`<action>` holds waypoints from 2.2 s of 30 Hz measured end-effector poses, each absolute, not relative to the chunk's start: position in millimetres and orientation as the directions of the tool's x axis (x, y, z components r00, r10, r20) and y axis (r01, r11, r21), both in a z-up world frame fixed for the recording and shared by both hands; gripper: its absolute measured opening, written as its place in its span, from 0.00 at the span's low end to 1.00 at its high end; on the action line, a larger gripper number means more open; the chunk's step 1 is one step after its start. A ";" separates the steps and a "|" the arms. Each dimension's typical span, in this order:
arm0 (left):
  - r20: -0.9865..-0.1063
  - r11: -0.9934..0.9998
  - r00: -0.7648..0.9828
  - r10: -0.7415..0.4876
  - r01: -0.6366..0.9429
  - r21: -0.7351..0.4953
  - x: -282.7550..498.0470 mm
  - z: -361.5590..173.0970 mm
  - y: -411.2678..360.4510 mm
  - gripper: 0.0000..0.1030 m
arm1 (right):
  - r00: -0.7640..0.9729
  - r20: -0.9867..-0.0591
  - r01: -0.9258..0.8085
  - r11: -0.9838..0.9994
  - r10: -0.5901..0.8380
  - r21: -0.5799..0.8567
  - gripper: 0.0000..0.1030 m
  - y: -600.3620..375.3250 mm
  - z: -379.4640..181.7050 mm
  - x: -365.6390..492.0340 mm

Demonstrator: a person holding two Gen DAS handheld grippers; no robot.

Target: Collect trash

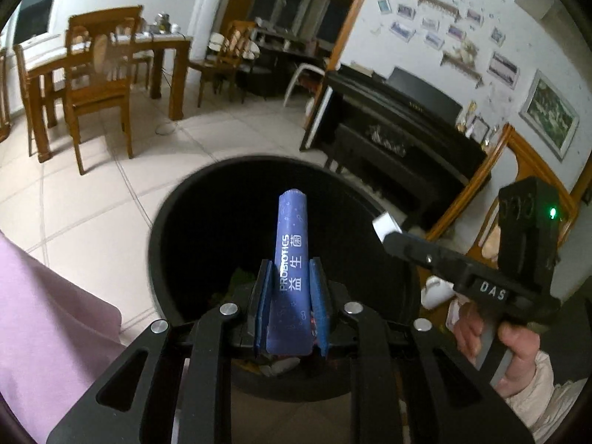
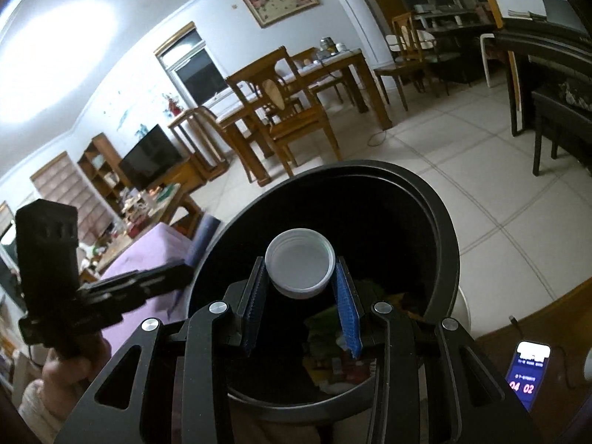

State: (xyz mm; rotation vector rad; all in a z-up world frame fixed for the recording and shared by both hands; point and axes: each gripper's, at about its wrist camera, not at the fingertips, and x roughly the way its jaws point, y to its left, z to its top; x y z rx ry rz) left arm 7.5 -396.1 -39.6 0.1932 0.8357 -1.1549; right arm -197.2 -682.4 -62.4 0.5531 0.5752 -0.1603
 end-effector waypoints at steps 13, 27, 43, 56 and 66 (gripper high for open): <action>-0.595 0.490 0.310 -0.742 0.856 -0.165 -11.6 -6.2 -332.1 0.95 | 0.856 -0.516 0.234 0.861 0.037 0.451 0.74 -658.8 -46.1 -190.7; -0.433 0.958 0.879 -0.198 0.267 0.104 -11.2 14.1 -92.8 0.95 | 0.874 -0.446 -0.117 0.974 0.194 0.194 0.95 -413.8 2.8 -73.6; -0.408 0.970 0.880 0.243 -0.225 0.091 -0.8 0.5 11.1 0.95 | 0.904 -0.356 -0.226 0.972 0.236 0.071 0.95 -252.1 -4.7 15.3; -0.453 0.990 0.880 0.142 -0.134 0.050 4.0 -4.9 14.0 0.95 | 0.933 -0.273 -0.205 0.971 0.233 0.127 0.95 -275.8 -0.3 -6.2; -0.432 0.990 0.891 0.138 -0.136 0.036 2.6 -1.6 16.4 0.95 | 0.937 -0.260 -0.209 0.970 0.235 0.125 0.95 -274.8 1.2 -11.0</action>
